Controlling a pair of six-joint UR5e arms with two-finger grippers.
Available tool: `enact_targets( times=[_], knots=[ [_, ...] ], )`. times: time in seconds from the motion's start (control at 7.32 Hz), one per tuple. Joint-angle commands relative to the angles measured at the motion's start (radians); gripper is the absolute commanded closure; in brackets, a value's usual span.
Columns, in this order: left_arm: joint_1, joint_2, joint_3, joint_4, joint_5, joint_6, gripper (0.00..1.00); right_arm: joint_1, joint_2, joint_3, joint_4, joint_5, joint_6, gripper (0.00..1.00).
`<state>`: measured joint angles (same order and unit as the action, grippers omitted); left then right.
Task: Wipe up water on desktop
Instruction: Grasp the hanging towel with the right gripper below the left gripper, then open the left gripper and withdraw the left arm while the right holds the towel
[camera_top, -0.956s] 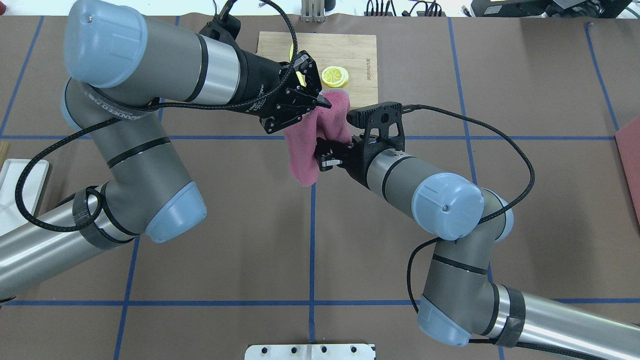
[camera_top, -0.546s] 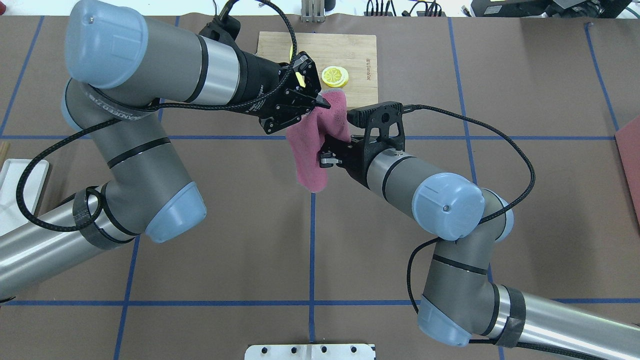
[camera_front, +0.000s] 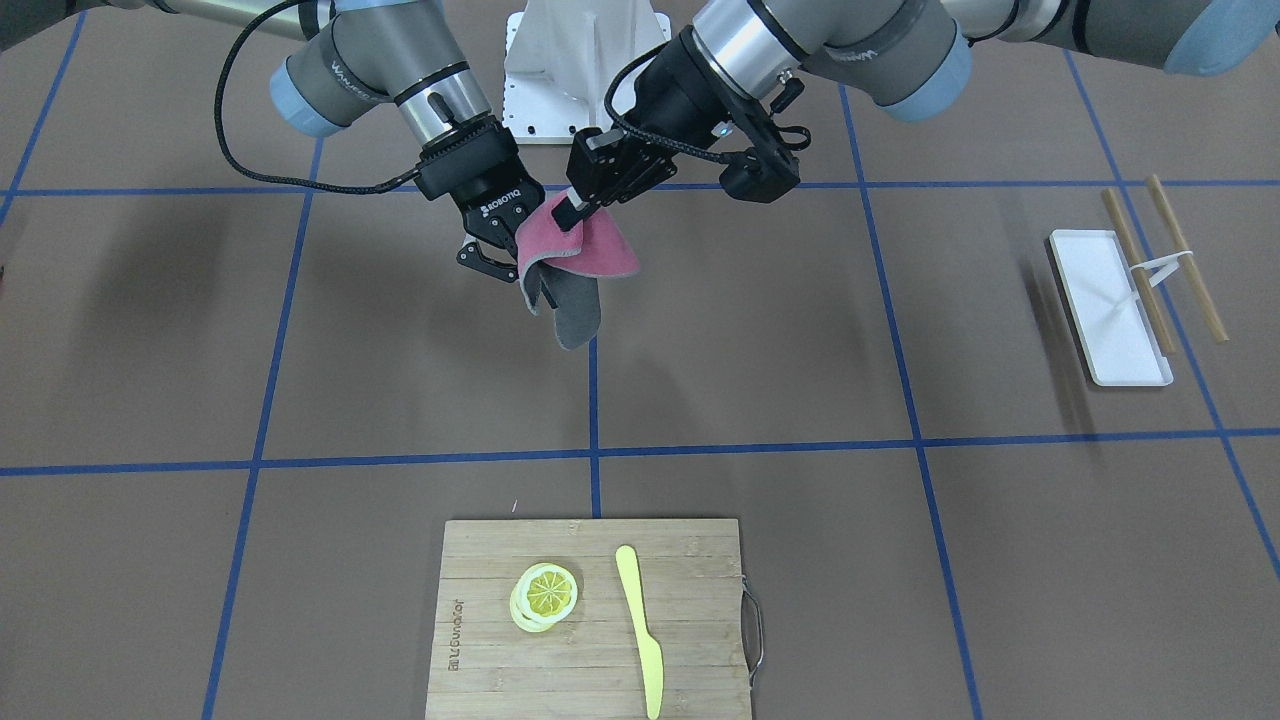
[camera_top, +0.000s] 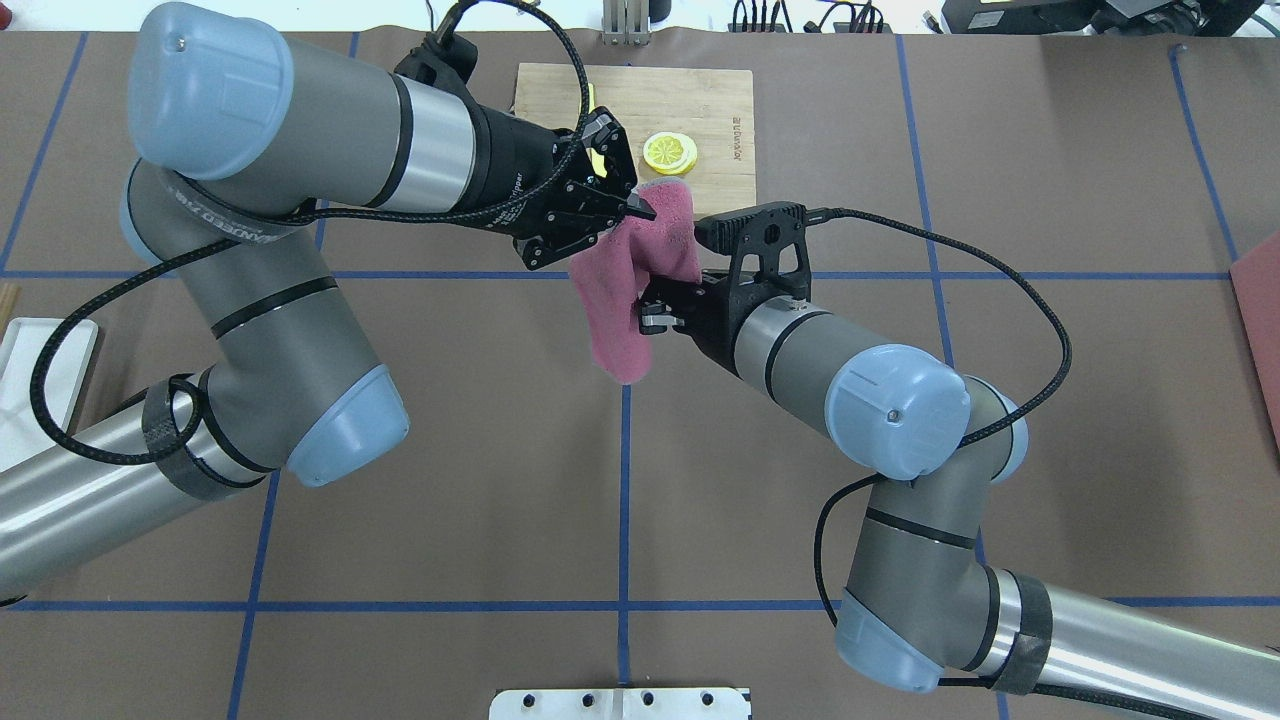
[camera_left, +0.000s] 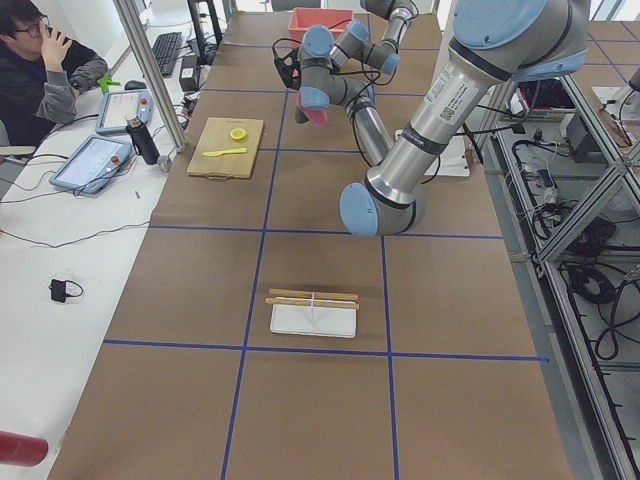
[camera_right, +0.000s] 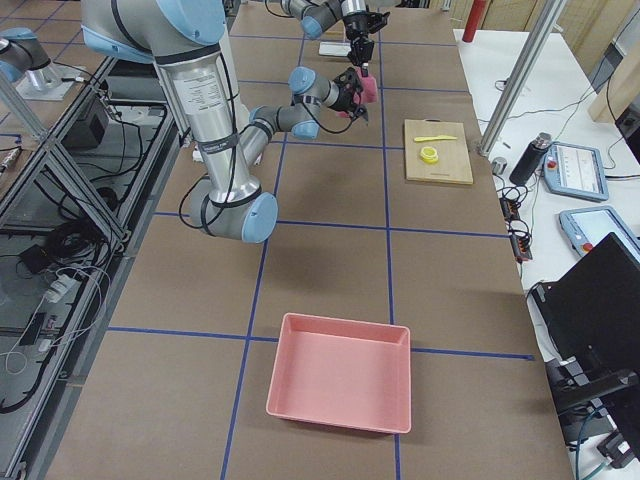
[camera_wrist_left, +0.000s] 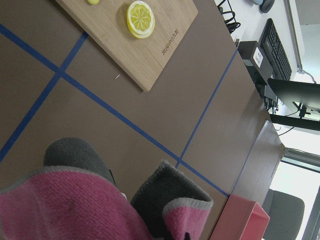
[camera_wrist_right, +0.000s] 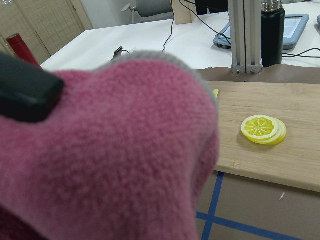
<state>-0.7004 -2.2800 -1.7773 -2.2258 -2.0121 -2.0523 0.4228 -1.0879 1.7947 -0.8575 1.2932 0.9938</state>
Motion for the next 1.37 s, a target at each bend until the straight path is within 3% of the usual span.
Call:
enact_targets(
  times=[0.0, 0.14, 0.27, 0.41, 0.68, 0.96, 1.23],
  knots=[
    [-0.005, 0.005, -0.007, 0.005, -0.001, 0.086, 0.5, 0.001, -0.004, -0.001, 0.0, 0.0, 0.002, 1.0],
    [-0.011, 0.031, -0.007, 0.005, 0.007, 0.124, 0.1, 0.002, -0.01, -0.002, 0.0, 0.0, 0.002, 1.0],
    [-0.04, 0.049, -0.007, 0.005, 0.001, 0.165, 0.01, 0.002, -0.01, -0.002, -0.002, 0.0, 0.002, 1.0],
    [-0.072, 0.057, -0.007, 0.008, -0.004, 0.188, 0.01, 0.002, -0.012, 0.0, -0.002, 0.0, 0.002, 1.0],
    [-0.195, 0.094, -0.005, 0.012, -0.136, 0.231, 0.01, 0.005, -0.015, 0.0, -0.006, 0.0, 0.0, 1.0],
    [-0.321, 0.186, -0.004, 0.012, -0.262, 0.393, 0.01, 0.016, -0.018, 0.0, -0.032, -0.002, -0.009, 1.0],
    [-0.45, 0.247, 0.009, 0.032, -0.39, 0.56, 0.02, 0.04, -0.017, 0.037, -0.185, 0.003, -0.018, 1.0]
  ],
)
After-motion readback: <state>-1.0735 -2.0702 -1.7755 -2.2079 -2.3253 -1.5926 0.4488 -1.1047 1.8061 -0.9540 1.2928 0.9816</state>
